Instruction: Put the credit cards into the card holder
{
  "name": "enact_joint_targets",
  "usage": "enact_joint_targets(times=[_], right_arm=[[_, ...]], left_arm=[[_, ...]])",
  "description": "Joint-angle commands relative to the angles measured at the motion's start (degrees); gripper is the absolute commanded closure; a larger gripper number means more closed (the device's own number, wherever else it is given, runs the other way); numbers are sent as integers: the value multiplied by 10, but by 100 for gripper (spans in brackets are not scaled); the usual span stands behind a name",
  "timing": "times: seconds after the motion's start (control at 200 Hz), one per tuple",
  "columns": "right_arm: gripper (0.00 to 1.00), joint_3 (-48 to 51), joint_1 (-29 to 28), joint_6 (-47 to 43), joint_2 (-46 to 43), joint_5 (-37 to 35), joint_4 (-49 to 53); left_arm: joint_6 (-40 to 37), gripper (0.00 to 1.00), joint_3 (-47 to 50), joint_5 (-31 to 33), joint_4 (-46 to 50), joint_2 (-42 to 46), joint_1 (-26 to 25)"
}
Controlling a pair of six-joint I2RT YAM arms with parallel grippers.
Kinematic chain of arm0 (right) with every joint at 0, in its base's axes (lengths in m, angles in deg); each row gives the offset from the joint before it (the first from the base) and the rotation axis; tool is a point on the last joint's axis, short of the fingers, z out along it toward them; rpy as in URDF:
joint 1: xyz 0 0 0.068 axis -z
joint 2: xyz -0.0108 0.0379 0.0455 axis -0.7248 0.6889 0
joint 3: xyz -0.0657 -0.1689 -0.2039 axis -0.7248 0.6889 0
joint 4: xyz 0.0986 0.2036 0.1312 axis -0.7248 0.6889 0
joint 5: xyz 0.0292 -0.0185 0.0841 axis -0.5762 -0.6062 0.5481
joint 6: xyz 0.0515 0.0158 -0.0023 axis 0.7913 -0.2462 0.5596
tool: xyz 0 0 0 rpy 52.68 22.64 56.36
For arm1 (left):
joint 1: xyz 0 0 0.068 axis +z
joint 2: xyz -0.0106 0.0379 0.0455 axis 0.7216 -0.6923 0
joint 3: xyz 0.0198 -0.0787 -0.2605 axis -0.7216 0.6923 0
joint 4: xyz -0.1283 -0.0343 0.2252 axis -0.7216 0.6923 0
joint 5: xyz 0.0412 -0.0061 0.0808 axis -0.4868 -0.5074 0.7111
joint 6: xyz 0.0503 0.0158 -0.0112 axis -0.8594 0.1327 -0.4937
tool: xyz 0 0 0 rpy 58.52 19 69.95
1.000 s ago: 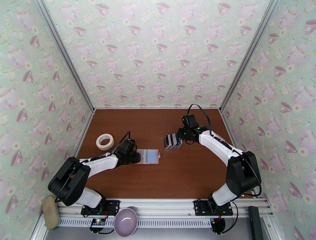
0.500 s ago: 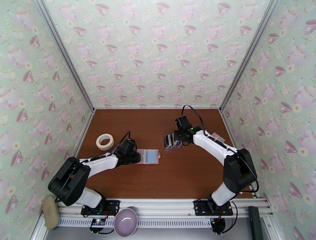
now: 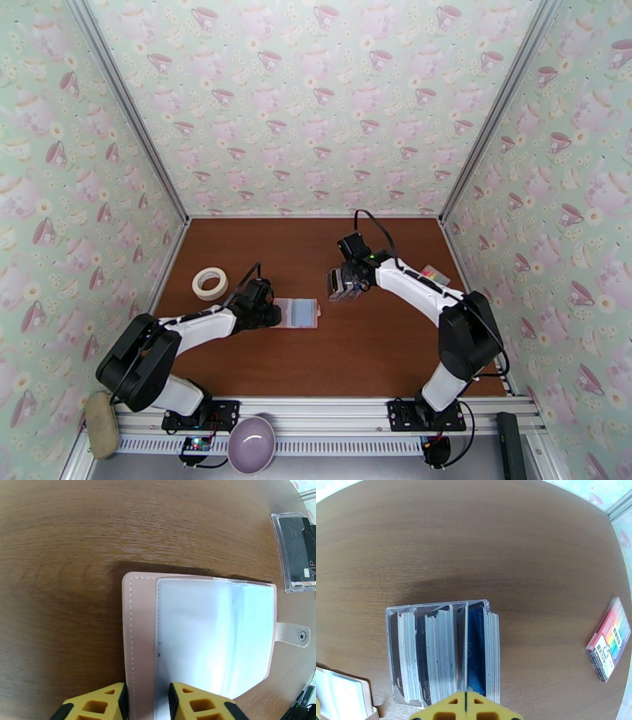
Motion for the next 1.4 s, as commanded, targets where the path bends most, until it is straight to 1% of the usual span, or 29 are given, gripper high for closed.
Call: enact_joint_targets(times=[0.0,0.19,0.691,0.796,0.942,1.047,1.152,1.252,1.392], right_arm=[[100,-19,-6,17,10,-32,17],[100,-20,-14,24,13,-43,16],[100,-11,-16,22,24,-34,1],[86,-7,-14,18,21,-41,1],[75,-9,-9,8,13,-41,3],[73,-15,-7,-1,11,-33,3],[69,-17,-2,-7,16,-20,-1],[67,-11,14,-11,14,-9,-8],[63,-1,37,-23,16,25,-24]], left_arm=[[0,66,-10,-15,16,-6,4],[-1,66,-16,-15,21,-7,4],[-2,66,-27,-14,32,-12,1],[-3,66,-30,-13,36,-9,0],[-4,66,-28,-11,38,-6,0],[-3,66,-27,-11,36,-5,0],[-4,66,-27,-11,36,-5,0],[-5,66,-27,-10,38,-3,0],[-6,66,-26,-8,40,-2,-1]])
